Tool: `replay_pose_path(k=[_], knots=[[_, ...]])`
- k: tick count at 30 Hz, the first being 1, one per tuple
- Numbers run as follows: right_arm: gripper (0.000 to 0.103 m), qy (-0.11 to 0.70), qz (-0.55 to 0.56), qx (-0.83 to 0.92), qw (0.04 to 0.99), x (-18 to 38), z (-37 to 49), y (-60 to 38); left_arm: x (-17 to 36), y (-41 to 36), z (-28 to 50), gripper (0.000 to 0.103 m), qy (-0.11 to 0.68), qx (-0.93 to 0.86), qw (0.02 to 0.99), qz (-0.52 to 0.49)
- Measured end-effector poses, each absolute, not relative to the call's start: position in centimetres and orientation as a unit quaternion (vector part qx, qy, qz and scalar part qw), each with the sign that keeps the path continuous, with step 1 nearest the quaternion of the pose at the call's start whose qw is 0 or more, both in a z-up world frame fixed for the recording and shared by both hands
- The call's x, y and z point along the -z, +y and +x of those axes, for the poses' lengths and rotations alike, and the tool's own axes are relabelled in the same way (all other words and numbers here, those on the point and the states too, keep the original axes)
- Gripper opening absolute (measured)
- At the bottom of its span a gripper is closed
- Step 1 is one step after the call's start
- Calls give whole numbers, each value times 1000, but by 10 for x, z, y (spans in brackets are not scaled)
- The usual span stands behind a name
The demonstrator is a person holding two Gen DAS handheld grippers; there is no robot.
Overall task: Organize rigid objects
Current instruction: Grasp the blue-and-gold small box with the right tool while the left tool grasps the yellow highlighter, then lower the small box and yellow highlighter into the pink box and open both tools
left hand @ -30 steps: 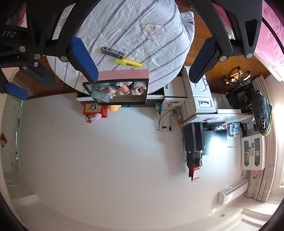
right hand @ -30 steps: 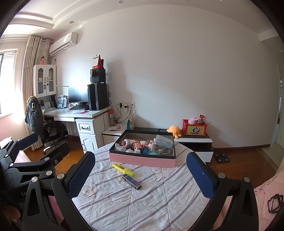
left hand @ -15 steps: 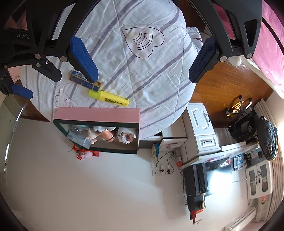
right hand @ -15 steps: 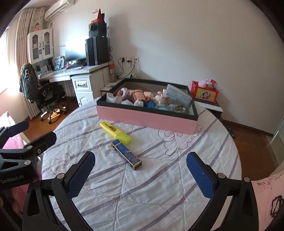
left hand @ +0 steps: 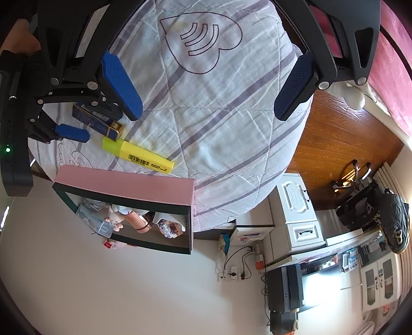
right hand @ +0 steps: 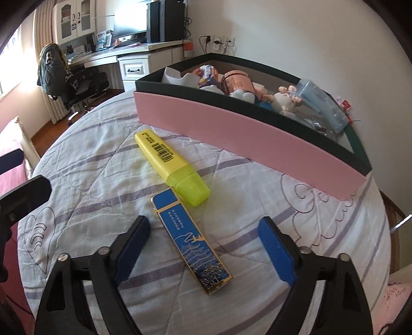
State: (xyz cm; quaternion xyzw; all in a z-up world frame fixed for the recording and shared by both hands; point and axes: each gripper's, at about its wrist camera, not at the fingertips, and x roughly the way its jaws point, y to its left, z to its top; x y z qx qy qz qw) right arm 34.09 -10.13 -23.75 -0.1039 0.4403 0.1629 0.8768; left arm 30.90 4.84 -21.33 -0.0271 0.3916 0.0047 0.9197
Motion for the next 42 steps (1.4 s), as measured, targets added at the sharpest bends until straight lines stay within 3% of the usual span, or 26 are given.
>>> replay_pose_path(k=[2,4,5,21,36,39,42], knots=[[49,437,-96,-180,876,235,336,-107,213,42,313,103,394,3,919,-27],[27,435,-94,-190,875,232,328,-116,213,33,317,103,399,13,917,-28],[21,433,-93,-193,875,232,323,-120,214,27,321,103,401,20,915,-31],[21,430,-34,-147,890,231,322,-204,241,-60,421,103,476,-1,879,-40],[21,427,-29,-145,892,231,327,-204,250,13,379,102,462,-66,883,-43],[21,424,-30,-138,895,230,327,-201,253,10,389,94,458,-56,887,-30],[21,423,-28,-134,896,229,329,-200,250,3,400,70,449,-34,893,-14]])
